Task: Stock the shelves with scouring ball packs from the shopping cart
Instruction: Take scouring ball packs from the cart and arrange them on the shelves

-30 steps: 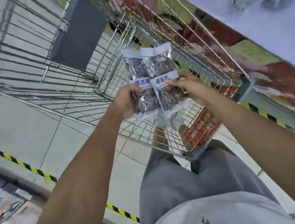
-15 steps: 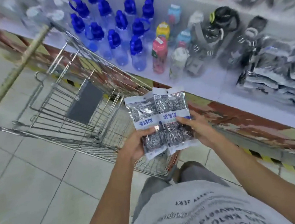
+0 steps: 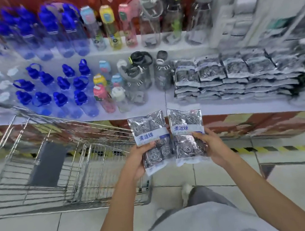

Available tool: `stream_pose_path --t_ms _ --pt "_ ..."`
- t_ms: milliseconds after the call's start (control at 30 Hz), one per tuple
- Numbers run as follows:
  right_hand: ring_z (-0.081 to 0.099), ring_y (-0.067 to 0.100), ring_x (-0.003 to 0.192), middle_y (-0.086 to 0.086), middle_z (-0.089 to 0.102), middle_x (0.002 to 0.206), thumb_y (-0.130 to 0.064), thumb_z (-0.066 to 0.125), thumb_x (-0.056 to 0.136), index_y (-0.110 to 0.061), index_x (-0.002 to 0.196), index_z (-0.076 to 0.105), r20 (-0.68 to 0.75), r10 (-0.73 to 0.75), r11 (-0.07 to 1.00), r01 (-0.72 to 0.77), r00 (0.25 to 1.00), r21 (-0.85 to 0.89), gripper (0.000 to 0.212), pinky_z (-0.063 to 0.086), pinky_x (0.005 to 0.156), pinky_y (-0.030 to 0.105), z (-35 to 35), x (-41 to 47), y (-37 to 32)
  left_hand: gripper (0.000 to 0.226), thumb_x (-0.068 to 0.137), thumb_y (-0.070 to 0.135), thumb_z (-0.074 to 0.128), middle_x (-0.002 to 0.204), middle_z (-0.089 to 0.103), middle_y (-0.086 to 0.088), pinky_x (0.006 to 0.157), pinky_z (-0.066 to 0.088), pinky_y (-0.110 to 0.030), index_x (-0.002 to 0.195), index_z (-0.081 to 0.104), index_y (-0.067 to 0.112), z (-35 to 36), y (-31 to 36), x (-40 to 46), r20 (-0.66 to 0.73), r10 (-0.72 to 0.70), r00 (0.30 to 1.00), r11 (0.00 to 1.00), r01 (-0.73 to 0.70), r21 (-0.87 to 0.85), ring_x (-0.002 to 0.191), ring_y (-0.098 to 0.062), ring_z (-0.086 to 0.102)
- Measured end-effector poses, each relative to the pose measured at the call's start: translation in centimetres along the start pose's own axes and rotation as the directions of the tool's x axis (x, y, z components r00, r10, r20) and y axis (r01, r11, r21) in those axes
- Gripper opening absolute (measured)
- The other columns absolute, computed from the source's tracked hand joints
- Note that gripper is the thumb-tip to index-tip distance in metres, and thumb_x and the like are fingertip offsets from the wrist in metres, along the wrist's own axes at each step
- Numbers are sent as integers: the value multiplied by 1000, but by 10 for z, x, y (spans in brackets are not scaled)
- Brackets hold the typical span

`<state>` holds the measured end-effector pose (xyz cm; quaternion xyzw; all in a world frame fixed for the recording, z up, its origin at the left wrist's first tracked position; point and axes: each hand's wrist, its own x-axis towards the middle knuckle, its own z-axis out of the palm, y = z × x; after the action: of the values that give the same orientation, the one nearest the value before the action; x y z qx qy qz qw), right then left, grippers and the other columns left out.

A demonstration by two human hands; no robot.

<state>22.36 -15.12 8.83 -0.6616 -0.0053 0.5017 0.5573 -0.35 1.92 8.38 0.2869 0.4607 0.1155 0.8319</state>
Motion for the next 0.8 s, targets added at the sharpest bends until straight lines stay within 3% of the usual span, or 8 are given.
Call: stream_pose_path --t_ms 100,167,333,467,533,633,700,800 --pt "68 19 107 -3 77 112 -42 88 68 -25 133 65 -36 -41 998 43 999 56 71 48 63 33 -42 -5 -9 55 77 0 83 121 72 -27 95 57 -64 126 58 6 38 -12 10 31 11 999 999 -12 46 112 -43 71" --pt "64 23 116 4 75 124 -38 87 72 -26 130 67 -75 -61 993 68 995 96 63 42 67 33 -71 -5 -16 57 74 3 87 118 74 -23 86 61 -58 124 61 9 67 -19 18 19 29 999 997 -31 73 107 -39 74" --pt "68 16 98 -1 79 109 -29 84 81 -22 123 69 -137 -109 985 126 985 118 45 50 79 40 -149 5 -42 62 75 -4 83 113 75 -26 74 63 -57 131 58 8 147 -39 37 23 -9 1000 997 8 75 101 -44 75" --pt "73 4 88 -19 79 89 -35 85 77 -29 112 69 -126 -136 986 146 983 79 39 48 99 46 -205 22 -67 57 82 -3 80 125 70 -27 79 58 -69 133 61 12 200 -57 59 20 -31 999 998 30 54 110 -51 70" --pt "73 12 99 -14 80 97 -41 87 68 -27 114 69 -118 -159 986 164 980 35 51 45 100 44 -226 34 -80 55 81 2 83 133 65 -25 84 55 -73 131 64 17 221 -64 67 -18 -36 999 998 37 43 121 -55 62" --pt "71 26 111 1 78 113 -32 88 76 -19 124 65 -126 -162 986 164 979 7 54 45 109 51 -249 54 -93 56 79 11 88 139 64 -18 101 48 -72 129 67 18 243 -71 81 -94 -2 996 995 11 97 133 -48 54" --pt "72 23 107 1 77 112 -27 88 78 -21 120 65 -132 -152 988 152 979 -14 48 49 106 48 -257 68 -102 52 78 14 89 135 67 -14 105 48 -69 126 70 20 252 -71 89 -120 16 993 993 -3 114 131 -44 56" --pt "71 18 104 1 77 111 -25 88 80 -26 114 65 -134 -134 991 132 982 -29 41 51 88 35 -260 91 -118 46 75 16 92 116 74 0 92 58 -62 117 75 24 265 -58 104 -185 31 982 995 -13 102 118 -32 62"
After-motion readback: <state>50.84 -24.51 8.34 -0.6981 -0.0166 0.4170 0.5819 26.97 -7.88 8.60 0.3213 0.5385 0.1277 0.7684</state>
